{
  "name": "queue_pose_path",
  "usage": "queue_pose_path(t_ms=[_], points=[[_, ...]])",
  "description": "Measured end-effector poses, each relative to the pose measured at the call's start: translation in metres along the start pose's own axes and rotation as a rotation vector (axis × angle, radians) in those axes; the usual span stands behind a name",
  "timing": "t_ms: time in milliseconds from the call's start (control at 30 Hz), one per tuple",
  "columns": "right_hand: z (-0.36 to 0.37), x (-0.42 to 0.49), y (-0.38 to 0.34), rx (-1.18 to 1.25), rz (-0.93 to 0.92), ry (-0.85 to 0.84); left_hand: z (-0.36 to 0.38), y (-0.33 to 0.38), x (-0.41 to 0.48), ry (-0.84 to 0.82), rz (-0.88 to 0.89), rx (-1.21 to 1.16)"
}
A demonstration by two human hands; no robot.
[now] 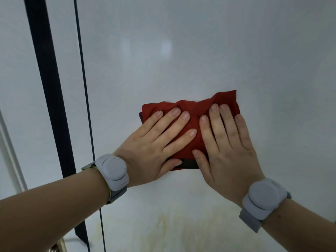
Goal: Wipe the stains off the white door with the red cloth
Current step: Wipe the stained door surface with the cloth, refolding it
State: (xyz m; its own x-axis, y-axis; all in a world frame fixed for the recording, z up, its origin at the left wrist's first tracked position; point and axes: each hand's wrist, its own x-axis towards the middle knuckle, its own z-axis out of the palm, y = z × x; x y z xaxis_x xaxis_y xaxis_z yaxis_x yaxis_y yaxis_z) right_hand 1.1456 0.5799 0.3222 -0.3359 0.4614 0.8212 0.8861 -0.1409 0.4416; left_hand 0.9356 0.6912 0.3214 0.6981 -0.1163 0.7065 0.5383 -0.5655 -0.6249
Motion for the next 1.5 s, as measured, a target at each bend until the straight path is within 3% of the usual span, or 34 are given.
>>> queue_pose_path(t_ms=[233,567,1167,1500], points=[[0.002,-0.005,-0.018,0.023,0.064,-0.021,0.001,-0.014,-0.008,-0.014,0.099,0.023],[-0.004,0.032,-0.049,0.074,0.241,-0.003,-0.024,-0.089,0.015,-0.031,0.302,0.037],[-0.039,0.239,-0.042,0.011,0.045,0.242,-0.082,-0.251,0.043,0.065,0.146,0.19],[-0.047,0.308,-0.045,-0.065,-0.028,0.301,-0.089,-0.285,0.041,0.147,-0.036,0.152]])
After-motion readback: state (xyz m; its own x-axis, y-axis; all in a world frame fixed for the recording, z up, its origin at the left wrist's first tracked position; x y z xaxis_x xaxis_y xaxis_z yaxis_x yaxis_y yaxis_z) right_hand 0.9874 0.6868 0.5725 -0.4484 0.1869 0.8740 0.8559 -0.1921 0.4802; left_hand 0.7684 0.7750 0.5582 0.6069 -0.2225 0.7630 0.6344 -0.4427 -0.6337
